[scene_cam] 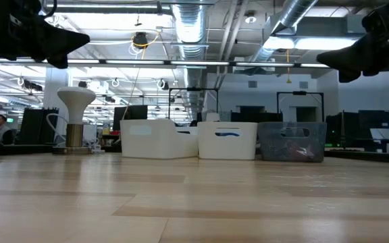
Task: Pick and place Stapler, Stapler remover, tape
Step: Return to Home Position
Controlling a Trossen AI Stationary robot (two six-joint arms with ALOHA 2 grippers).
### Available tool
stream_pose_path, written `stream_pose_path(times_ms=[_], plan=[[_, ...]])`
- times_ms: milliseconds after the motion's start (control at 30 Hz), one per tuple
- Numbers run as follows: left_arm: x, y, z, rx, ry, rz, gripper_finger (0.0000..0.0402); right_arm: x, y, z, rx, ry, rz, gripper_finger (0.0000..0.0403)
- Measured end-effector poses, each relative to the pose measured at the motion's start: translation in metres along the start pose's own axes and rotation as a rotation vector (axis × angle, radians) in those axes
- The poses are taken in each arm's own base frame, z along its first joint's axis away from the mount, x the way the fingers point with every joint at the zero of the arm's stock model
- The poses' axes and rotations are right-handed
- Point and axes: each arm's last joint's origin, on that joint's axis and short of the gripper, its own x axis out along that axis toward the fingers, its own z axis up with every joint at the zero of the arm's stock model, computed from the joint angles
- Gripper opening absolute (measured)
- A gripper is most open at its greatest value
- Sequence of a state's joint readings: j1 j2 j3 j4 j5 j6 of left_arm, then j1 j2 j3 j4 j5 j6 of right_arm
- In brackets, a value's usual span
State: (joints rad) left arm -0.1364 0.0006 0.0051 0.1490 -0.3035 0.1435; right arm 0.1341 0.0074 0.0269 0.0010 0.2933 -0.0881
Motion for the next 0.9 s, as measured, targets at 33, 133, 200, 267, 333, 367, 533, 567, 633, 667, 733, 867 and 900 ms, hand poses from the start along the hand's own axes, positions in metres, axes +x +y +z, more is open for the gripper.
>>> stream_pose_path(times_ms=[33, 133, 200, 267, 333, 367, 533, 567, 633, 667, 733, 867, 900], plan=[[0.0000, 0.0002, 0.0000, 0.000, 0.001, 0.007, 0.0002, 0.0000, -0.0003, 0.0000, -0.005, 0.000, -0.009, 0.0000], [0.0000, 0.0003, 0.0000, -0.003, 0.001, 0.010, 0.0002, 0.0000, -0.0005, 0.0001, -0.002, 0.001, -0.018, 0.0000], [0.0000, 0.0003, 0.0000, -0.003, 0.001, 0.010, 0.0002, 0.0003, -0.0004, -0.0003, 0.015, 0.005, -0.017, 0.0000], [0.0000, 0.0003, -0.0002, -0.003, 0.003, 0.010, 0.0002, 0.0010, 0.0000, -0.0012, 0.020, 0.016, -0.013, 0.0000], [0.0000, 0.0002, -0.0004, -0.002, 0.005, 0.009, 0.0002, 0.0020, 0.0004, -0.0023, 0.023, 0.030, -0.012, 0.0000], [0.0000, 0.0002, -0.0004, -0.002, 0.005, 0.009, 0.0002, 0.0026, 0.0008, -0.0032, 0.022, 0.041, -0.007, 0.0000], [0.0000, 0.0002, -0.0004, -0.018, 0.005, 0.009, 0.0002, 0.0051, 0.0021, -0.0065, 0.035, 0.080, 0.006, 0.0000], [0.0000, 0.0002, -0.0004, -0.019, 0.004, 0.008, 0.0002, 0.0053, 0.0022, -0.0067, 0.036, 0.083, 0.006, 0.0000], [0.0000, 0.0002, -0.0004, -0.020, 0.004, 0.008, 0.0002, 0.0053, 0.0022, -0.0068, 0.041, 0.084, 0.006, 0.0000], [0.0000, 0.0002, -0.0004, -0.021, 0.004, 0.008, 0.0002, 0.0053, 0.0023, -0.0067, 0.050, 0.083, 0.007, 0.0000], [0.0000, 0.0002, -0.0004, -0.028, 0.004, 0.006, 0.0002, 0.0049, 0.0028, -0.0065, 0.070, 0.080, 0.029, 0.0000], [0.0000, 0.0002, -0.0003, -0.037, 0.004, 0.006, 0.0002, 0.0035, 0.0069, -0.0069, 0.097, 0.082, 0.179, 0.0000], [0.0000, 0.0002, -0.0003, -0.037, 0.004, 0.006, 0.0002, 0.0030, 0.0078, -0.0071, 0.098, 0.083, 0.215, 0.0000]])
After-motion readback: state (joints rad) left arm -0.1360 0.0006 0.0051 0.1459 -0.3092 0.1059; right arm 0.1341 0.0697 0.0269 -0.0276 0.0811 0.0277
